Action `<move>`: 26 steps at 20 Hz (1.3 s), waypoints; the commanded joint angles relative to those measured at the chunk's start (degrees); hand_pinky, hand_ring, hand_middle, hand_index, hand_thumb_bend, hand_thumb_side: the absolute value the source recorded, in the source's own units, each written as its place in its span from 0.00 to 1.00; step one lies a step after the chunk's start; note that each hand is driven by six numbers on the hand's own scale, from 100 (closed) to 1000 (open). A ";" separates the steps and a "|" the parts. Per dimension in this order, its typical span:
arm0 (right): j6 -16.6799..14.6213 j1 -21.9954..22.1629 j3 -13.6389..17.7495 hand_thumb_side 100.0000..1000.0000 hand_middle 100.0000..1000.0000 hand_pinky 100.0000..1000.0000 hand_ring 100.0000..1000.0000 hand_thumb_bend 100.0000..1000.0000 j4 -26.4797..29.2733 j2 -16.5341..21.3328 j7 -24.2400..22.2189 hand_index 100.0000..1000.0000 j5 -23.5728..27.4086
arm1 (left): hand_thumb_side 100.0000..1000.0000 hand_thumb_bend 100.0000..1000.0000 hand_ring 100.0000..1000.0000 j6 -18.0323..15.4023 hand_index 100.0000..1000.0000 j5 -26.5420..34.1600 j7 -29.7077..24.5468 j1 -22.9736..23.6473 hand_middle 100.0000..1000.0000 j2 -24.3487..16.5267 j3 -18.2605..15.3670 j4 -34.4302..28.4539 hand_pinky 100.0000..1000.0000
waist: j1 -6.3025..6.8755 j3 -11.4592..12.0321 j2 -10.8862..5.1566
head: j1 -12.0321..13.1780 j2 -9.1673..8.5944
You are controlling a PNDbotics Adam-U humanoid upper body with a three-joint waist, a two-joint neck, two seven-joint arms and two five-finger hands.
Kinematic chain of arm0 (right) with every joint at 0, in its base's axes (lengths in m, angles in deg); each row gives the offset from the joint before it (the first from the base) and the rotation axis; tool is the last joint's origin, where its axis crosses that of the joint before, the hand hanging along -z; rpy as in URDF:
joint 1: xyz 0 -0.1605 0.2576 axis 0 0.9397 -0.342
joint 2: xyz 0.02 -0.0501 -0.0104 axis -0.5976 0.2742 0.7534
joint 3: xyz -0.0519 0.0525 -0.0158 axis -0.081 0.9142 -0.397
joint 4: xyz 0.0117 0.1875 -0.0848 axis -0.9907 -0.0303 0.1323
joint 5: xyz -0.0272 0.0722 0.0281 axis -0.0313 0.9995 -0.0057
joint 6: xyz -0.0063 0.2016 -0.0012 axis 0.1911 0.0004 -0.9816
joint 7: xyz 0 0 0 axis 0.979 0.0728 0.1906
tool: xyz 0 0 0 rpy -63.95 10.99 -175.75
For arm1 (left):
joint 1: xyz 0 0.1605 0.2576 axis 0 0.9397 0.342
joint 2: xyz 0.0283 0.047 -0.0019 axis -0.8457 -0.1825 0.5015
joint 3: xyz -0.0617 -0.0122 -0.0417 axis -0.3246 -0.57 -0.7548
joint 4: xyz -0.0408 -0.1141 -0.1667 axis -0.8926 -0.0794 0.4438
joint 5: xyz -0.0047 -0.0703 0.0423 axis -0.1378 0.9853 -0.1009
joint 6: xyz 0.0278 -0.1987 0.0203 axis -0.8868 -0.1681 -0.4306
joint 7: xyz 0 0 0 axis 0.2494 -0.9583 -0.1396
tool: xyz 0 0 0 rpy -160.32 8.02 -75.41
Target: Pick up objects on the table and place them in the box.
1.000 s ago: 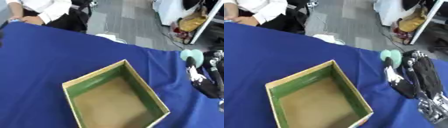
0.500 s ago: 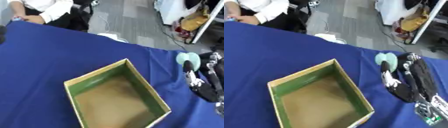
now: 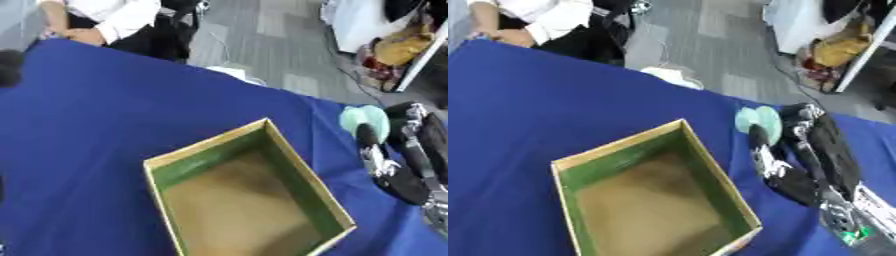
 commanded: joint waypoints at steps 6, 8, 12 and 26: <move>-1.59 -2.07 -1.39 1.00 0.00 0.00 0.00 0.00 0.88 -0.66 -2.09 0.06 0.25 | 0.67 1.00 0.65 0.48 0.95 1.59 -1.10 -2.08 0.91 1.11 0.84 -0.82 0.83 | -0.69 2.19 -1.27 | -0.09 -0.33; -2.30 -2.50 -1.94 1.00 0.00 0.00 0.00 0.00 0.88 -1.03 -2.43 0.06 0.55 | 0.67 1.00 0.65 0.44 0.95 1.85 -1.17 -2.35 0.91 1.27 0.86 -0.82 0.83 | -0.86 2.59 -1.23 | -0.10 -0.28; -4.96 -3.44 -3.13 1.00 0.00 0.00 0.00 0.00 0.88 -1.56 -2.82 0.06 0.87 | 0.67 1.00 0.65 0.58 0.95 2.18 -1.36 -2.75 0.91 1.43 1.02 -0.82 0.83 | -1.03 3.02 -1.14 | 0.04 -0.24; -14.36 -5.33 -6.63 1.00 0.00 0.00 0.00 0.00 0.88 -3.14 -8.51 0.06 1.05 | 0.67 1.00 0.65 0.95 0.95 2.57 -1.56 -3.11 0.91 1.46 1.41 -0.82 0.83 | -1.06 3.27 -1.00 | 0.45 -0.41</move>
